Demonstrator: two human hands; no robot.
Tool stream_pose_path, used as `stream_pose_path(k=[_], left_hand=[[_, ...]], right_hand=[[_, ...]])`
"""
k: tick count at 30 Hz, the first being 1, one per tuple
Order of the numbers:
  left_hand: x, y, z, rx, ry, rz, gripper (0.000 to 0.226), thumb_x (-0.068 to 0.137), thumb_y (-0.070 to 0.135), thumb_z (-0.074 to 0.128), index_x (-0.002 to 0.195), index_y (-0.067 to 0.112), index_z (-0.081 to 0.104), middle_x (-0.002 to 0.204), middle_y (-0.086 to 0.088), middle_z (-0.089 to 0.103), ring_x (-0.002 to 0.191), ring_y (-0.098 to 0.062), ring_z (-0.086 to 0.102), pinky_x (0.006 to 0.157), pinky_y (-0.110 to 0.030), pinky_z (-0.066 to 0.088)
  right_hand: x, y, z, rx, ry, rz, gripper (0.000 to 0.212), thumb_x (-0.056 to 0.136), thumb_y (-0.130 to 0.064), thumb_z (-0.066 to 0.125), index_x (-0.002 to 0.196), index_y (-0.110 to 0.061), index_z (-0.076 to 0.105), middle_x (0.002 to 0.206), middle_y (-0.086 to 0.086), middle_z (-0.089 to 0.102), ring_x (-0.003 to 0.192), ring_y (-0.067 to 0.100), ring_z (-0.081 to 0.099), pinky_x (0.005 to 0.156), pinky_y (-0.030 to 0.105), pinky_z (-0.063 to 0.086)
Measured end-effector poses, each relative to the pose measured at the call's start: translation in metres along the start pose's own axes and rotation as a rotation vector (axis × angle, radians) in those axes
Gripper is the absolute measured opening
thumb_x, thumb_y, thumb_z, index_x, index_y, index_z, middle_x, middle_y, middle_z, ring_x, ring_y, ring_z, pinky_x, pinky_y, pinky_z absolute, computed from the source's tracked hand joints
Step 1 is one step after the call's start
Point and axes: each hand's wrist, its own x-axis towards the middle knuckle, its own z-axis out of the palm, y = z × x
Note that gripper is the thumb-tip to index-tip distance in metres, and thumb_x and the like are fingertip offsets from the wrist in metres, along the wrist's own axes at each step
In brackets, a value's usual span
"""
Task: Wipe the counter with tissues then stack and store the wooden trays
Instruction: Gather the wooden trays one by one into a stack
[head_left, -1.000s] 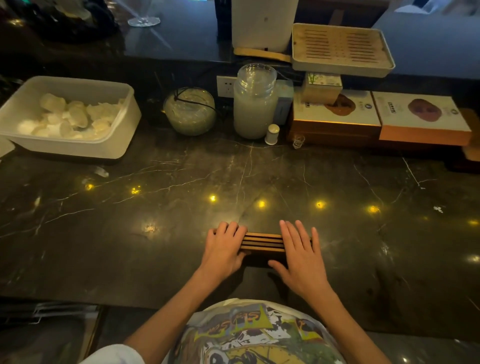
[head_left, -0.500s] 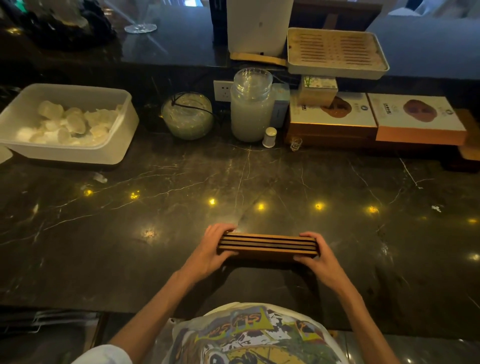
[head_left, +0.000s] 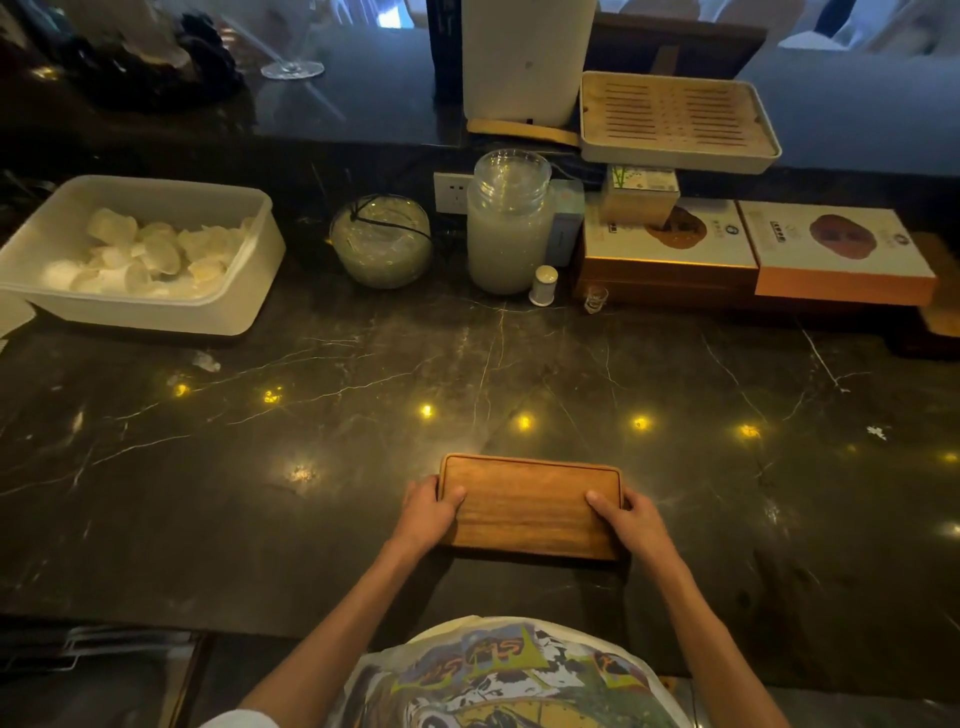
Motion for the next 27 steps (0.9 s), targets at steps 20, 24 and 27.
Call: stream_pose_path(k=[20,24,27], left_hand=[[-0.016,0.007,-0.015,-0.683,-0.237,-0.375,0.041,0.082,0.015,0.071,0.119,0.009,0.053,0.119,-0.016,0.064,0.104,-0.027,0.063,0.077,-0.04,0.056],[-0.036,0.007,-0.022,-0.774,-0.228,-0.245,0.048,0.08,0.007,0.073,0.12,0.014,0.048,0.114,-0.015,0.062,0.092,-0.025,0.064,0.063,-0.035,0.058],[-0.052,0.031,-0.03,-0.841,-0.179,-0.127,0.05,0.074,0.023,0.078,0.117,0.012,0.055,0.102,-0.01,0.061,0.082,-0.018,0.06,0.06,-0.03,0.055]], right_hand=[[-0.026,-0.015,-0.022,0.372,-0.157,0.344,0.047,0.084,-0.029,0.072,0.123,-0.008,0.055,0.11,0.011,0.063,0.101,0.027,0.061,0.075,0.037,0.053],[-0.05,-0.001,-0.047,0.549,-0.385,0.344,0.059,0.075,-0.013,0.075,0.13,-0.015,0.053,0.127,0.016,0.059,0.112,0.034,0.06,0.068,0.043,0.059],[-0.075,0.012,-0.046,0.682,-0.451,0.35,0.07,0.068,-0.005,0.082,0.131,-0.017,0.052,0.132,0.018,0.056,0.118,0.039,0.056,0.077,0.051,0.058]])
